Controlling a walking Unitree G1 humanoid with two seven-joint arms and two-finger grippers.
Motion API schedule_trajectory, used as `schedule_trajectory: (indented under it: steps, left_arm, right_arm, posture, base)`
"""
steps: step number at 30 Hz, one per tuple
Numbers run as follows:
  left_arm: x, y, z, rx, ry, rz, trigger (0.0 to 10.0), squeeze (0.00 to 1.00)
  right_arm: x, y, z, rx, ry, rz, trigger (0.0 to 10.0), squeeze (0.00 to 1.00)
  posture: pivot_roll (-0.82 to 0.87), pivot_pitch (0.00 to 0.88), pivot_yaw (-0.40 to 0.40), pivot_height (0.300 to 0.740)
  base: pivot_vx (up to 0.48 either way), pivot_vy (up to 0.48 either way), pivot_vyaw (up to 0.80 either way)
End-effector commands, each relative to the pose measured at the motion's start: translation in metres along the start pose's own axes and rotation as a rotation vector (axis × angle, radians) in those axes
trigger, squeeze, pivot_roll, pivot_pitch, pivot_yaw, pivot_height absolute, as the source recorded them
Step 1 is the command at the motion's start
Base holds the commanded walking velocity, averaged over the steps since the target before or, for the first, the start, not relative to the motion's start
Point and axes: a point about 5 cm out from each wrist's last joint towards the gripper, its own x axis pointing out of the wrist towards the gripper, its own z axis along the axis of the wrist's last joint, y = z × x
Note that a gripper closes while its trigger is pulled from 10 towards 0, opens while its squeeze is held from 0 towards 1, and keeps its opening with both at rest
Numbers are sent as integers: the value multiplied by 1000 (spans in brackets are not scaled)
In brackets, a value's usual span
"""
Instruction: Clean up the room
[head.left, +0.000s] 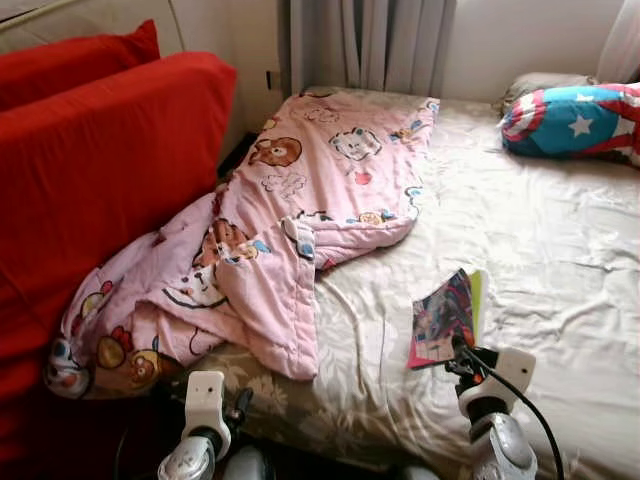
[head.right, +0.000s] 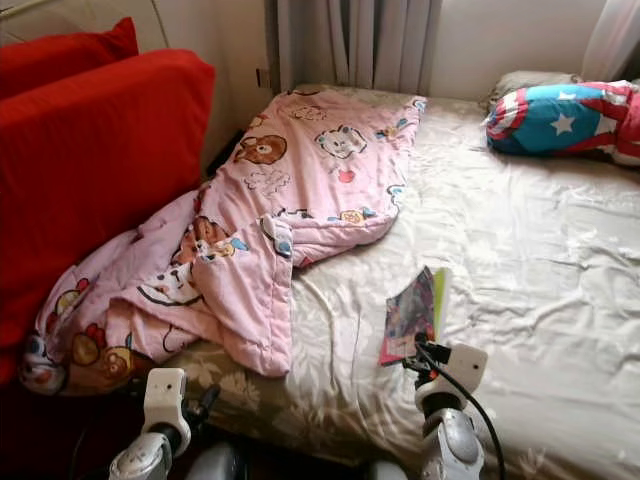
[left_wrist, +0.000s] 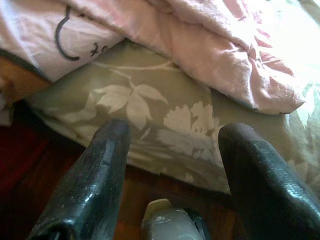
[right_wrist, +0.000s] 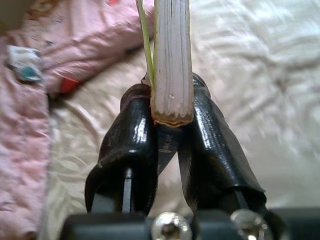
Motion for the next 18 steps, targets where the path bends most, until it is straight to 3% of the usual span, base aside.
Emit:
schedule_trajectory:
  steps: [1, 5, 11, 14, 16, 18]
  left_arm:
    - [-1, -3, -7, -14, 40, 0, 10000, 0]
    - [-3, -9, -20, 24, 115, -30, 10000, 0]
    - [-10, -7, -40, 62, 237, -8, 10000, 0]
    - [-12, -6, -43, 69, 260, 8, 10000, 0]
    - [-12, -6, -44, 70, 262, 10, 10000, 0]
    - [-13, -3, -44, 65, 268, 24, 10000, 0]
  right_arm:
    - [4, 5, 6, -73, -23, 62, 10000, 0]
    - [0, 3, -7, -99, 51, 76, 10000, 0]
    - [-10, -16, -36, -103, 246, -90, 10000, 0]
    - [-13, -17, -42, -75, 274, -141, 10000, 0]
    - [-13, -15, -44, -74, 278, -133, 10000, 0]
    - [-10, -8, -41, -162, 266, -52, 10000, 0]
  posture:
    - [-57, 0, -49, 720]
    - [-51, 0, -57, 740]
    - [-50, 0, -52, 740]
    - [-49, 0, -52, 740]
    - [-44, 0, -55, 740]
    - [-28, 0, -63, 740]
  base:
    - [0, 0, 0]
    - [0, 0, 0]
    - [0, 0, 0]
    - [0, 0, 0]
    - [0, 0, 0]
    - [0, 0, 0]
